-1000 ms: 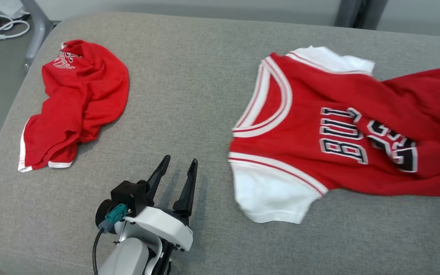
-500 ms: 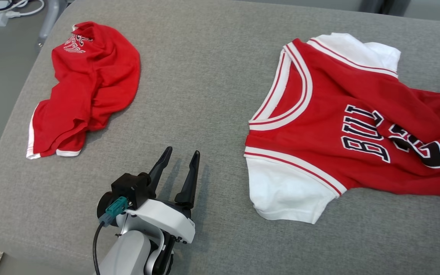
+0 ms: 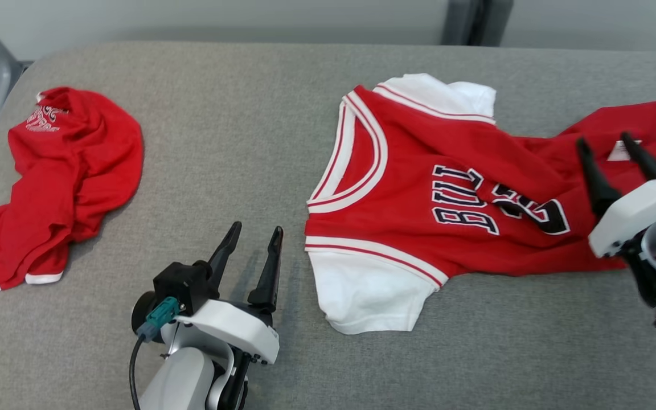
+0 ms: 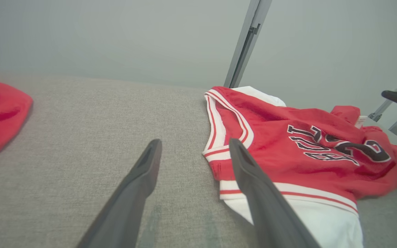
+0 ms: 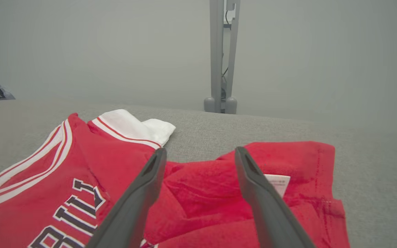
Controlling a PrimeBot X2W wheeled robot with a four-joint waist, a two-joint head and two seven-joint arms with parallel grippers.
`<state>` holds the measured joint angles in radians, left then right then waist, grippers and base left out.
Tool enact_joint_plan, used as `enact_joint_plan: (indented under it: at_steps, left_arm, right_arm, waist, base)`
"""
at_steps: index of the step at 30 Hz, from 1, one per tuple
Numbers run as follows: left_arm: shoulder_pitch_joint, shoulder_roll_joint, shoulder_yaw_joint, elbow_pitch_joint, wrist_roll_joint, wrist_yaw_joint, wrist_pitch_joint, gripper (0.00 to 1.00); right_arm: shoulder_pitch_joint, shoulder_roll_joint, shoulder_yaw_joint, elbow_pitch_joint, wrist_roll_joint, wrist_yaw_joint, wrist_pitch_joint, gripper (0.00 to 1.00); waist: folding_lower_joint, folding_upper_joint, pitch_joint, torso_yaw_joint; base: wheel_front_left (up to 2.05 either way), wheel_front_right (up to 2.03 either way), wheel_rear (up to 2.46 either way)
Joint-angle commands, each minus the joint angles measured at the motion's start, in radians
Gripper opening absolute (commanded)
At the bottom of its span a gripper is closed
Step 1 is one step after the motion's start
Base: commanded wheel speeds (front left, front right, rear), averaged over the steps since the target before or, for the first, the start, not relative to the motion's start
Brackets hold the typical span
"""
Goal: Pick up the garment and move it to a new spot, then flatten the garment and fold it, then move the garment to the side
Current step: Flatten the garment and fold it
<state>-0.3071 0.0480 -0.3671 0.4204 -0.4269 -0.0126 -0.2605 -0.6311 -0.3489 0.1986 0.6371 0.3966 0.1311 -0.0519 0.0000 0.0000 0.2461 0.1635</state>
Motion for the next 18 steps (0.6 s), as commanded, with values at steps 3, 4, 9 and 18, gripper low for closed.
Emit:
enact_joint_plan:
  at_steps: [3,4,9,18]
  left_arm:
    - [0.017,0.005,0.001,0.008,0.006,-0.008,-0.005,1.00]
    - [0.019,0.005,-0.002,0.008,0.005,-0.009,-0.005,1.00]
    - [0.038,0.005,-0.012,0.005,-0.003,-0.006,-0.005,1.00]
    - [0.040,0.004,-0.037,-0.017,-0.023,0.001,-0.005,1.00]
  right_arm:
    - [0.057,0.015,0.047,-0.056,0.068,-0.001,0.031,1.00]
    - [0.070,0.016,0.057,-0.064,0.077,-0.001,0.035,1.00]
    - [0.108,0.025,0.084,-0.090,0.103,-0.001,0.060,1.00]
    - [0.032,0.030,0.026,-0.040,0.100,-0.001,0.114,1.00]
  waist:
    - [0.0000,0.0000,-0.043,-0.027]
    - [0.0000,0.0000,-0.048,-0.023]
    - [0.0000,0.0000,-0.066,0.011]
    - [0.0000,0.0000,-0.048,0.107]
  base:
    - [0.00,0.00,0.00]
    - [0.00,0.00,0.00]
    - [0.00,0.00,0.00]
    - [0.00,0.00,0.00]
